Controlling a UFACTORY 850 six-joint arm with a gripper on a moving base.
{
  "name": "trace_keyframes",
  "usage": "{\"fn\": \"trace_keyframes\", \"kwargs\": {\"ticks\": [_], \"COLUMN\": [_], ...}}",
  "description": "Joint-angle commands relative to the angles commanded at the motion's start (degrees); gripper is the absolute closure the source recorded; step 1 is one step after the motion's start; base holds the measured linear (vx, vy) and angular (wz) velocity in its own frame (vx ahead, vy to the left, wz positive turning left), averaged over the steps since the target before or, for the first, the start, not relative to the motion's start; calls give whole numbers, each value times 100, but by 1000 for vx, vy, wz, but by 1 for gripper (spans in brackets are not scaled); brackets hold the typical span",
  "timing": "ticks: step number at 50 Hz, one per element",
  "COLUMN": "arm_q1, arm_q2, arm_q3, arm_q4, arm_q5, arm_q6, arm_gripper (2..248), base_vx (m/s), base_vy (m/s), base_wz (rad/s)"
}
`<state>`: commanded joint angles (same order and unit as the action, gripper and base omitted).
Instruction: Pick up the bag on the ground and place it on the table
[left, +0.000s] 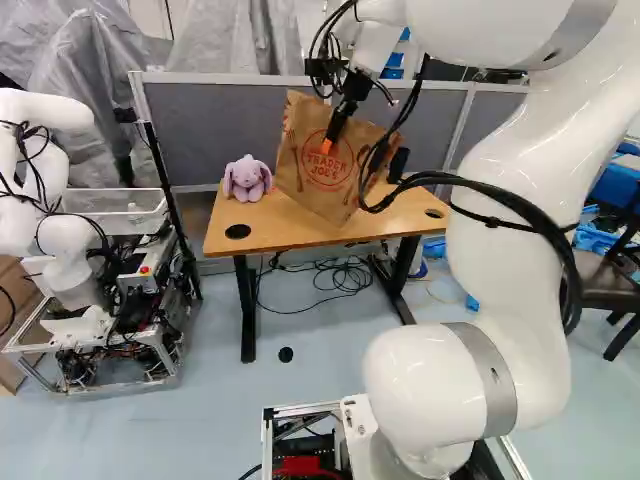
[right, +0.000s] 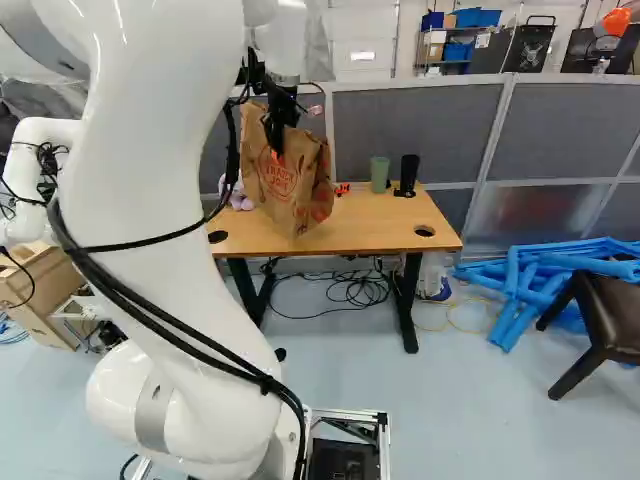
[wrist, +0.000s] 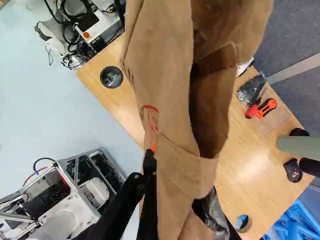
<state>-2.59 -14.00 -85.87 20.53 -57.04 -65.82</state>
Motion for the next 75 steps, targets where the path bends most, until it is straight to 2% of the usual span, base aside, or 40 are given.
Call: {"fn": "trace_keyframes", "kwargs": {"ticks": [17,25,44,75], "arm_q1": [0,-16,-87,-193], "arm_q2": [-26,-176,-786,-1952], "arm_q3": [-31,-131,-572,-1607], "arm_q4": [0,0,0,0], "arm_q5": [0,0,0,0], "arm_q6": [0,0,0,0], "arm_gripper": [229,229,229,229], "base_vx": [-2,0,0,0], "base_vy": [0,0,0,0], "base_wz": [0,0,0,0]}}
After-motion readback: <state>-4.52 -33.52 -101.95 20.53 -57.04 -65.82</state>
